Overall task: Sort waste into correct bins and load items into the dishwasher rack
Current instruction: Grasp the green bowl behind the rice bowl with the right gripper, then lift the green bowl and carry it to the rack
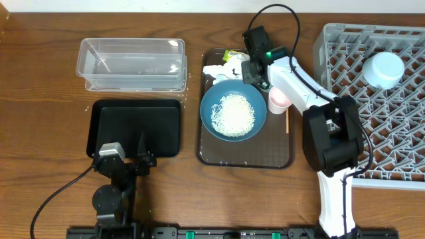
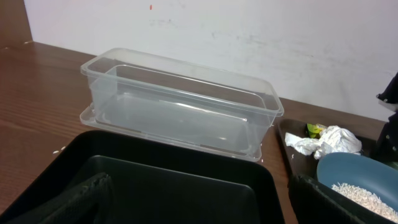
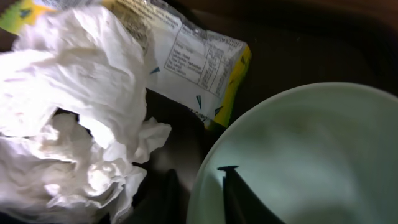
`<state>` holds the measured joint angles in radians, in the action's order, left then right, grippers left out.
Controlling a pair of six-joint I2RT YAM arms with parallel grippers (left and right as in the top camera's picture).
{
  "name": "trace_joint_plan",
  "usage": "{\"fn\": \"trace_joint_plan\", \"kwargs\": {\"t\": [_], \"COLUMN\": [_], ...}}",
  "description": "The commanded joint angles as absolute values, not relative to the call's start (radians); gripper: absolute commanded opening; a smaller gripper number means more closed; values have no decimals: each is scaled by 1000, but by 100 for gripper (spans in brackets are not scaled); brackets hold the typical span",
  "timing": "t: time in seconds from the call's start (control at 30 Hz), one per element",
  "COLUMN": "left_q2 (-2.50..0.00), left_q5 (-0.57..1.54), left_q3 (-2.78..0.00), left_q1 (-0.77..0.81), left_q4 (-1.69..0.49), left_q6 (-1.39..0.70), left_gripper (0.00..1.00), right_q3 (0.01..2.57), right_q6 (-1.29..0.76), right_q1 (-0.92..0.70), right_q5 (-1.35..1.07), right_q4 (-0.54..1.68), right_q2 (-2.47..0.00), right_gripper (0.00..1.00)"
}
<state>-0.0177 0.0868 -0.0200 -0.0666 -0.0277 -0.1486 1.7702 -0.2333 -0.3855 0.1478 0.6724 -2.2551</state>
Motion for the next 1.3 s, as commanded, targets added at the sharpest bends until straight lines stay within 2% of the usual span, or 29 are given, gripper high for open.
{"fn": "trace_joint_plan", "kwargs": {"t": [0.0, 0.2, 0.57, 0.8, 0.9, 1.17, 1.27], "left_q2": [-18, -18, -18, -18, -18, -18, -18], "left_q5": [101, 101, 101, 101, 101, 101, 101], "left_q3": [-4, -4, -4, -4, -4, -4, -4], "left_q1": [-69, -69, -69, -69, -69, -69, -69], "left_q4": [-63, -63, -63, -63, -63, -63, -63], "left_q6": [-131, -131, -131, -131, -131, -131, -131], "left_gripper": [92, 92, 92, 92, 92, 92, 92], "right_q3": [1784, 1804, 2068, 2283, 2339, 2341, 2341], "right_q6": [-251, -251, -251, -250, -250, -224, -173], "right_q1": [-373, -373, -357, -231, -115, 281, 398], "right_q5": [161, 161, 152, 43, -120, -841, -949], "right_q4": [673, 698, 879, 1029, 1068, 1087, 1085], "right_q2": [-2271, -2264, -2223, -2203, -2191, -2182, -2182], "right_gripper": [16, 3, 1, 1, 1, 1, 1]}}
